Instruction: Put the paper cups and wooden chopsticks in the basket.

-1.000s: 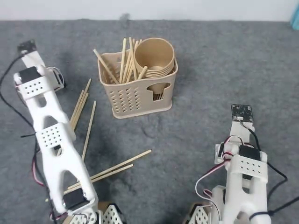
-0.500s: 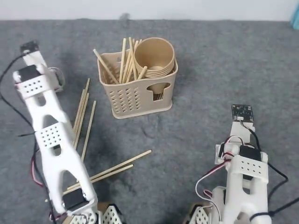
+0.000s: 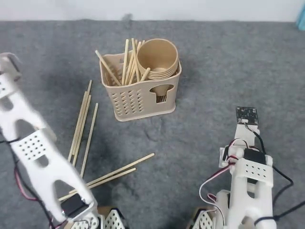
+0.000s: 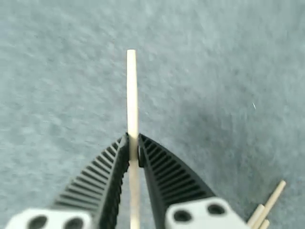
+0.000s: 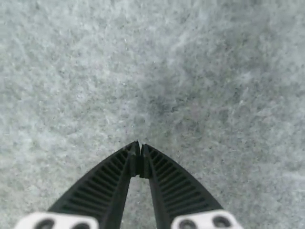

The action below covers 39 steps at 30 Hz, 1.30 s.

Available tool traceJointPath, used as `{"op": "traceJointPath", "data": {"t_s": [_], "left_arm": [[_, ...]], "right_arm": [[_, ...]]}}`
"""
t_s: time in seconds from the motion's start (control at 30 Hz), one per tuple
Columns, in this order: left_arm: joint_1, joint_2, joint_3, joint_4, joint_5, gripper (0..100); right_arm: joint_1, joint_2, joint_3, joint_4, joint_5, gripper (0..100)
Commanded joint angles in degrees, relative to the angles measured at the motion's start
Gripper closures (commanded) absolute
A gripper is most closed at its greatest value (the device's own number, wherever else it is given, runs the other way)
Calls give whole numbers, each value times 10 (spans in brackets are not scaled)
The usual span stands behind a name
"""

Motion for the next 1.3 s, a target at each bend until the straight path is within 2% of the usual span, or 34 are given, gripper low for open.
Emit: {"op": "traceJointPath", "data": {"t_s": [0.0,0.13,0.23,0.4,0.53,0.77,1.03,1.13,1.27], "left_arm": [[-25,-81,-5,24,-5,990],[-55,-136,-2,25,-5,990],[-72,-206,48,25,-6,990],[-67,-411,305,22,-26,990],[-19,-588,510,4,-30,989],[57,-838,726,-148,-27,989],[135,-1045,945,-307,-27,989],[171,-1109,1042,-406,-27,989],[228,-1195,1190,-594,-31,989]], "right_arm": [[-6,-16,-4,-7,9,990],[-6,-15,-4,-16,9,990],[-6,-15,-4,-16,9,990],[-6,-16,-4,-16,9,990],[-6,-16,-4,-15,9,990],[-2,-16,-4,-11,9,990],[-2,-16,-4,-11,9,990],[-1,-16,-4,-11,9,990],[-1,-16,-4,-11,9,990]]}}
